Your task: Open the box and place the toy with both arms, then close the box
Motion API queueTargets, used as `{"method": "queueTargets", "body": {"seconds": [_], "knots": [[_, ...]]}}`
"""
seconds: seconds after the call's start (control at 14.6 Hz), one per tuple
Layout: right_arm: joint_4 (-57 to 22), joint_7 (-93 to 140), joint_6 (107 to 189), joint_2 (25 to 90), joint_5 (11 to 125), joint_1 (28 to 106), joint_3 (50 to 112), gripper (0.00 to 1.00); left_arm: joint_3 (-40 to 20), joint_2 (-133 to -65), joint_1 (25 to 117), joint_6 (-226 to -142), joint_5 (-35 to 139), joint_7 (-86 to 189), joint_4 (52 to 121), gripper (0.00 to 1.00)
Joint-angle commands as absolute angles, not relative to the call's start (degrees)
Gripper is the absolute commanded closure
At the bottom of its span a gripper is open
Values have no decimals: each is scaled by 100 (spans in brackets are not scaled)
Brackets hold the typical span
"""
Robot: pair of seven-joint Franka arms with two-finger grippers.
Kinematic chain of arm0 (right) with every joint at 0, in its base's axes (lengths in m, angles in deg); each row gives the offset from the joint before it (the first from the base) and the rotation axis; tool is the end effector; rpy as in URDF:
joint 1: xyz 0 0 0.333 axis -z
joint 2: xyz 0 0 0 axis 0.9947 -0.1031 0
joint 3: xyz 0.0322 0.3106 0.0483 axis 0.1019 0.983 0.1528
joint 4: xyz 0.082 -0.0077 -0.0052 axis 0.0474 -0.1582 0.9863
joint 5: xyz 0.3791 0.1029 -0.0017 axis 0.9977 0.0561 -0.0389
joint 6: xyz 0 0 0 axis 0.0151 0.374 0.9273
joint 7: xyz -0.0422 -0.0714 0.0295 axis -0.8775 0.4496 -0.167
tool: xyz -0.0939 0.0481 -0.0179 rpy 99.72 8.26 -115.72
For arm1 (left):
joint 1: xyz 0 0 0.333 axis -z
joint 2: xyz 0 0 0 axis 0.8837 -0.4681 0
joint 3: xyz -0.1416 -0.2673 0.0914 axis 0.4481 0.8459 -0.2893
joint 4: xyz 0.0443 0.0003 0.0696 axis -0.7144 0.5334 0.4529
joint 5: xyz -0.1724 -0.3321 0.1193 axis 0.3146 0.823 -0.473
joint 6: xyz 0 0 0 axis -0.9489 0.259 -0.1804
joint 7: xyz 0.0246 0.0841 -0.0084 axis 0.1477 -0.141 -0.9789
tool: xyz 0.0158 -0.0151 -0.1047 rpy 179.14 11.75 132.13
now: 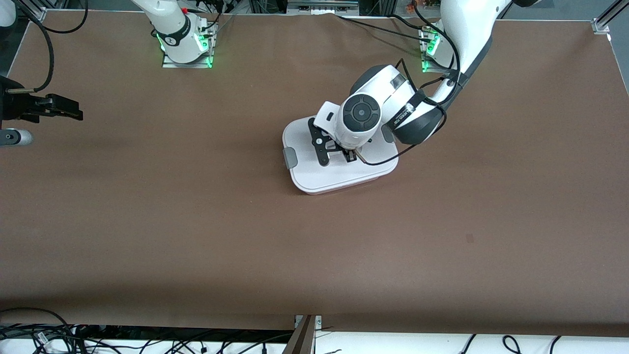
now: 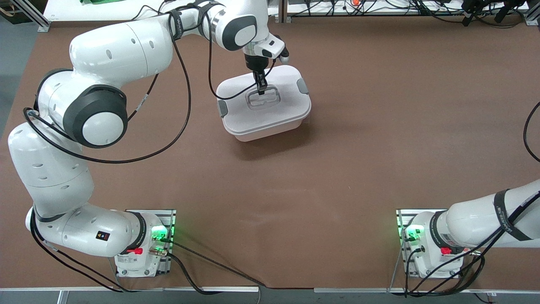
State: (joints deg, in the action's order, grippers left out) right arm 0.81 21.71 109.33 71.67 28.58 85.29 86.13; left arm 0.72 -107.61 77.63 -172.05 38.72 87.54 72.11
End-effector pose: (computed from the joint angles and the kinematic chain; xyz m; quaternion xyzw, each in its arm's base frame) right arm 0.5789 -0.0198 0.5889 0.9923 0.0415 -0.1161 0.0143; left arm 0.5263 -0.4314 0.3428 0.7981 -0.5860 -0.1019 0.0961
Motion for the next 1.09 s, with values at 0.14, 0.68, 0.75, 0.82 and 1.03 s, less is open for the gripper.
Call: {"method": "queueTargets", "body": {"seconds": [0.14,0.68,0.75,0.82,1.03], "knots": [[161,2094,10928,7137,2963,8611,8645,0,86,-10676,7861,-16975,3651,8577,7321,100],[161,2094,10928,7137,2963,8611,8645,0,95,-10255,7852,-16984,3475,8332,7251,0],[161,2094,10928,7137,2963,8611,8645,0,103,-10149,7817,-16958,3458,8148,7172,0],[161,2094,10928,7137,2963,8611,8645,0,60,-10000,7800,-16949,3457,8076,7093,0],[161,2094,10928,7137,2963,8611,8645,0,-334,-9621,7712,-16511,3457,7480,6532,0]]}}
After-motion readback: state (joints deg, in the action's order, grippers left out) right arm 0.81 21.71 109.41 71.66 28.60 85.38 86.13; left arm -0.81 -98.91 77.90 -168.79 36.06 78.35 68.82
